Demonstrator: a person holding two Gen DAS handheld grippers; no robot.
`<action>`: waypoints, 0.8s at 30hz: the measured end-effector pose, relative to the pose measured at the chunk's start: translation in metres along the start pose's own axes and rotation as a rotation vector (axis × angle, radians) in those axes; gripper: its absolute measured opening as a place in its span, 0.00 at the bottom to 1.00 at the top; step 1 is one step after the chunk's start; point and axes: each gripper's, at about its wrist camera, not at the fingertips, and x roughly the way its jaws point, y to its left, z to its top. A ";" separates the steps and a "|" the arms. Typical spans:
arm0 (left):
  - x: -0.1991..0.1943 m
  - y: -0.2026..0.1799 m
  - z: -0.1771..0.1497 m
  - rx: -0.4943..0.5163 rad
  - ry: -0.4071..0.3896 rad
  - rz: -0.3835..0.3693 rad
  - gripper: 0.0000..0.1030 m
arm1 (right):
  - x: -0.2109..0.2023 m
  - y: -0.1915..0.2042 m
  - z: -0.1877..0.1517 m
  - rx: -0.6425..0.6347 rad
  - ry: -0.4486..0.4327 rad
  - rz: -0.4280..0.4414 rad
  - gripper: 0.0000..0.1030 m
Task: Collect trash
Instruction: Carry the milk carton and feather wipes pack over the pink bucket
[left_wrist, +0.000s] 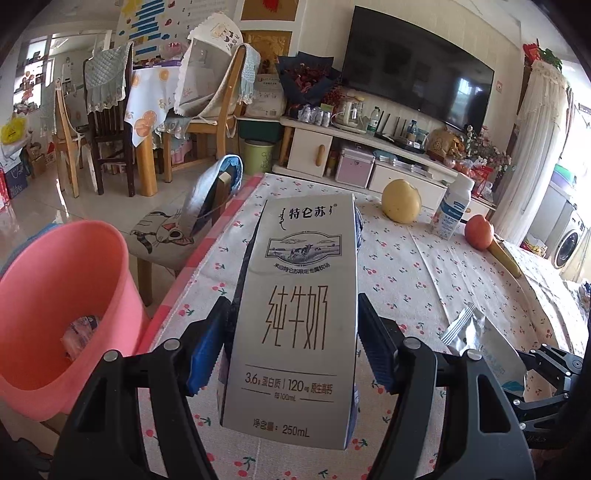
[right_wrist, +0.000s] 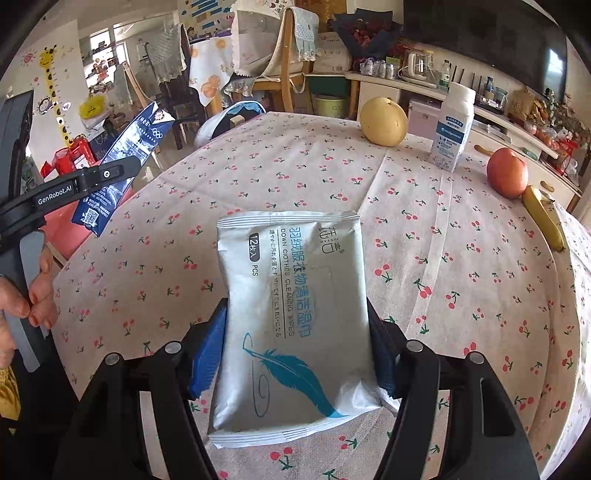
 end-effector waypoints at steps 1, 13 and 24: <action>-0.001 0.002 0.001 -0.002 -0.007 0.009 0.67 | -0.001 0.002 0.002 0.008 -0.002 0.005 0.66; -0.013 0.032 0.010 -0.044 -0.058 0.092 0.67 | -0.010 0.045 0.033 0.000 -0.046 0.049 0.66; -0.023 0.057 0.017 -0.093 -0.098 0.152 0.67 | -0.007 0.087 0.065 -0.017 -0.070 0.105 0.66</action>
